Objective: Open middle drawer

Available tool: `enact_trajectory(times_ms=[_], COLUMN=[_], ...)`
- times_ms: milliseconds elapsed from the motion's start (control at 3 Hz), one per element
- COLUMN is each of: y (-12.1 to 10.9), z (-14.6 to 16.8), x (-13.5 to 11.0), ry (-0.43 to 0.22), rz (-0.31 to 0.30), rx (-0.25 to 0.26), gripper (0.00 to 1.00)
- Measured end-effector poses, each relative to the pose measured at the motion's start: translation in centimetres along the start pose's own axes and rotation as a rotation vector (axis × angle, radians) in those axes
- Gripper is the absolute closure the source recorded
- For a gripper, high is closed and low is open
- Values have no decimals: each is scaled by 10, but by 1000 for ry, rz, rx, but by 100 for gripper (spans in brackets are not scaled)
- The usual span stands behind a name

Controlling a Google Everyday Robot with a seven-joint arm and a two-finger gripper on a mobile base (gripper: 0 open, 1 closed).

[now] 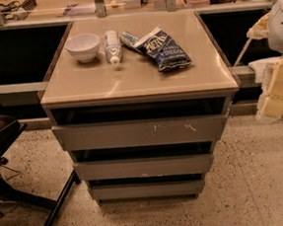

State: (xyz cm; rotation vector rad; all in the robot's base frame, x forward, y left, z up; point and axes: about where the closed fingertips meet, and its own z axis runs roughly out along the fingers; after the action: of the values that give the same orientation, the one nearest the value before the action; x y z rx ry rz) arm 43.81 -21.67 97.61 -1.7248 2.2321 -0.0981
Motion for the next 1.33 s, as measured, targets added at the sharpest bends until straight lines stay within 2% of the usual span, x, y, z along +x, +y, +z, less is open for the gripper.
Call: enact_trajectory(times_ms=[333,667,1000,1333], y=[0,15,64,117], z=[0,16,44,82], x=[0,-4,-26,-63], ry=[0,-34,-163,-302], rz=[0,-19,-81,-95], rx=[0,-3,-4,-18], gripper=[0,0,0,0])
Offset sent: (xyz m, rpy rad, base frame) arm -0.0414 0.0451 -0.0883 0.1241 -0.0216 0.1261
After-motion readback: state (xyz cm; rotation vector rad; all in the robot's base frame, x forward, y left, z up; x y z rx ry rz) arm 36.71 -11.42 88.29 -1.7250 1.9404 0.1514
